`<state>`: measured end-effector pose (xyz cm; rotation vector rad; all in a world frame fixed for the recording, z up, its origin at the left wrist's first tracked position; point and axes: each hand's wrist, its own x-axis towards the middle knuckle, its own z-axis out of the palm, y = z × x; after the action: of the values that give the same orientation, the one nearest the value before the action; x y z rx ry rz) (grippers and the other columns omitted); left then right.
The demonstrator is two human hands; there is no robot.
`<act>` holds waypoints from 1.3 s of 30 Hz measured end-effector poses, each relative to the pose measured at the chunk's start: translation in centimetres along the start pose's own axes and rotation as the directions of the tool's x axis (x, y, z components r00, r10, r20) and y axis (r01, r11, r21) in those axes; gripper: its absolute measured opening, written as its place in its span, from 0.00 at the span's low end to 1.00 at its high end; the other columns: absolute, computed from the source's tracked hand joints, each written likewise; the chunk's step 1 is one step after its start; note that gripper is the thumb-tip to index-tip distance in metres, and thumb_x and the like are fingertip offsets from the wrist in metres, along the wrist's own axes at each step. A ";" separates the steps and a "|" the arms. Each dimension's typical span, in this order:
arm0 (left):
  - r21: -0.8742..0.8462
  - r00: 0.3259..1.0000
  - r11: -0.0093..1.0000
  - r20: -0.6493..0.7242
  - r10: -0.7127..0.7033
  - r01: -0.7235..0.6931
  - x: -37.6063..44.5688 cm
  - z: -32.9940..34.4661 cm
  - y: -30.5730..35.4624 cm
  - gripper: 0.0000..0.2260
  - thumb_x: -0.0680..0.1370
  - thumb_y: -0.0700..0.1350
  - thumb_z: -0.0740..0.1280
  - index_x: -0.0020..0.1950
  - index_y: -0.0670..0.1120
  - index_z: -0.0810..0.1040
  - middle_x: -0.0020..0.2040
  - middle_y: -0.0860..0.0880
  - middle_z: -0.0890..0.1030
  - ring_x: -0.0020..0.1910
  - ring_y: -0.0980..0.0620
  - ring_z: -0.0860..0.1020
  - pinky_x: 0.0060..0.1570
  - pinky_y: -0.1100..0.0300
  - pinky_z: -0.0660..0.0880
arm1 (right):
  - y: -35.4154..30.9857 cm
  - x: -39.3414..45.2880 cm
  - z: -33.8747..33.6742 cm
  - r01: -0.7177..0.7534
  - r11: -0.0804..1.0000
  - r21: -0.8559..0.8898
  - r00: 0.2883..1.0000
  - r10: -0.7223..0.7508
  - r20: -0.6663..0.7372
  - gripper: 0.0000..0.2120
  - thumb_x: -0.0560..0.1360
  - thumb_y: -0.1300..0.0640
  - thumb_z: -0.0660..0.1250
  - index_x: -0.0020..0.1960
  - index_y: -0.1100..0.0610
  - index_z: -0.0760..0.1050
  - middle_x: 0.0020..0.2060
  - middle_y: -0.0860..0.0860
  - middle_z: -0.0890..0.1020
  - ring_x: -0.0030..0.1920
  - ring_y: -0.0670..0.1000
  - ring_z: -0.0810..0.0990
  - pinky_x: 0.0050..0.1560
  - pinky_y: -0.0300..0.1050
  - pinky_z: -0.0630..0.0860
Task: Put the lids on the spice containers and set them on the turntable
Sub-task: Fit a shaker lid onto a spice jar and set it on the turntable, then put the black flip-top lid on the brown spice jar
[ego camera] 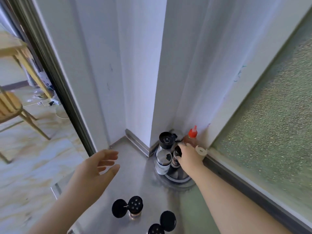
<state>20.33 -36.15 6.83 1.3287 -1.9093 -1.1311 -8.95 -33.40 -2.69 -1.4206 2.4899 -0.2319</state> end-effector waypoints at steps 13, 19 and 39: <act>0.126 0.959 0.992 0.283 -0.014 -0.022 -1.2 2.5 -1.8 0.12 0.73 0.43 0.68 0.46 0.61 0.72 0.46 0.58 0.80 0.46 0.60 0.79 0.57 0.56 0.75 | -2.2 -5.7 -3.7 0.173 0.983 0.068 0.984 -0.171 -0.041 0.21 0.73 0.58 0.65 0.66 0.55 0.69 0.61 0.54 0.74 0.56 0.56 0.77 0.57 0.46 0.72; 0.401 0.882 0.916 0.437 -0.177 -0.015 -2.4 5.2 -4.3 0.25 0.68 0.52 0.71 0.63 0.53 0.68 0.56 0.55 0.71 0.54 0.52 0.75 0.55 0.56 0.74 | -5.9 -12.1 -3.6 0.386 0.910 0.148 0.855 -0.414 0.313 0.26 0.72 0.54 0.68 0.68 0.52 0.68 0.61 0.51 0.74 0.52 0.48 0.73 0.54 0.39 0.69; 0.073 0.892 0.978 0.402 -0.208 0.195 -3.7 5.6 -10.3 0.30 0.64 0.36 0.72 0.58 0.57 0.65 0.52 0.50 0.76 0.48 0.51 0.78 0.50 0.58 0.76 | -10.8 -12.5 3.7 0.288 0.956 0.063 0.901 -0.293 0.319 0.16 0.68 0.56 0.71 0.53 0.59 0.73 0.52 0.59 0.79 0.51 0.61 0.78 0.39 0.44 0.67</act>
<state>22.01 -32.55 -4.81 1.4179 -2.1182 -1.5952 7.12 -28.13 -1.49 -1.6708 2.0065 -0.0628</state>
